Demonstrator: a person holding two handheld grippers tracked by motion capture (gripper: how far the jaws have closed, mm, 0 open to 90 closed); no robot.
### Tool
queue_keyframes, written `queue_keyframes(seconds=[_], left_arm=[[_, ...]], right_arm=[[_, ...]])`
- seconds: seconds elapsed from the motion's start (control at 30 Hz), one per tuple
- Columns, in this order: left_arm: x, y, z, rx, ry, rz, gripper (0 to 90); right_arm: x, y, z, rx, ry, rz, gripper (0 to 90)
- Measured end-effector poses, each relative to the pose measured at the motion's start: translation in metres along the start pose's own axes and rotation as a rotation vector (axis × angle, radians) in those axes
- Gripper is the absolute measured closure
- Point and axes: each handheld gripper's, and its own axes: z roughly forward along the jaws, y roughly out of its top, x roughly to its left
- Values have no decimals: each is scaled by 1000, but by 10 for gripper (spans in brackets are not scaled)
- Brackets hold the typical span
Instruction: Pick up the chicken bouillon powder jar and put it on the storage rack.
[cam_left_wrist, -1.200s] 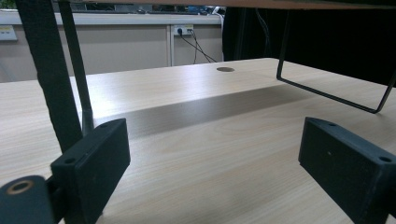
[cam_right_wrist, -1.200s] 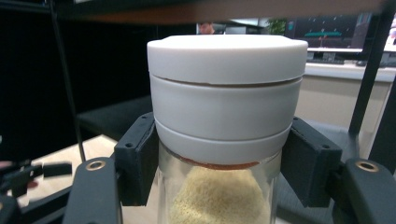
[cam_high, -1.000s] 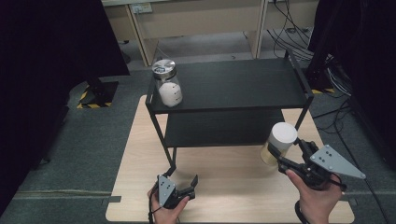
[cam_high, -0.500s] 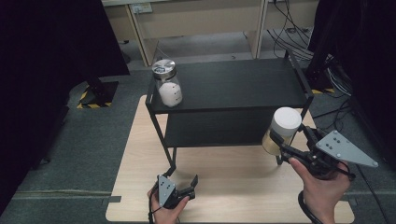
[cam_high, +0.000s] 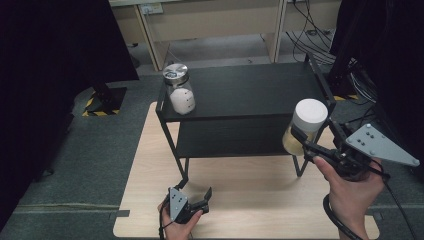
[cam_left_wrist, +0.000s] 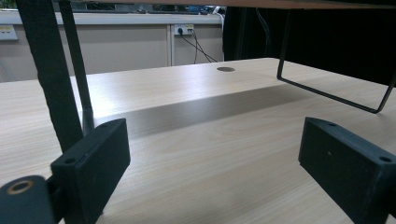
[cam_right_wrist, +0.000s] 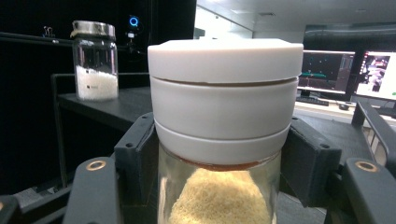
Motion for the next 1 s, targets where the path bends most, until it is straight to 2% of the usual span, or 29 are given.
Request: queue_keyframes(seconds=[0.67, 1.0], left_arm=[[0, 0, 0, 0, 0, -2, 84], [0, 0, 0, 0, -1, -4, 84]], right_arm=[[-2, 41, 13, -35, 7, -11, 355], [-5, 54, 20, -45, 11, -12, 355]])
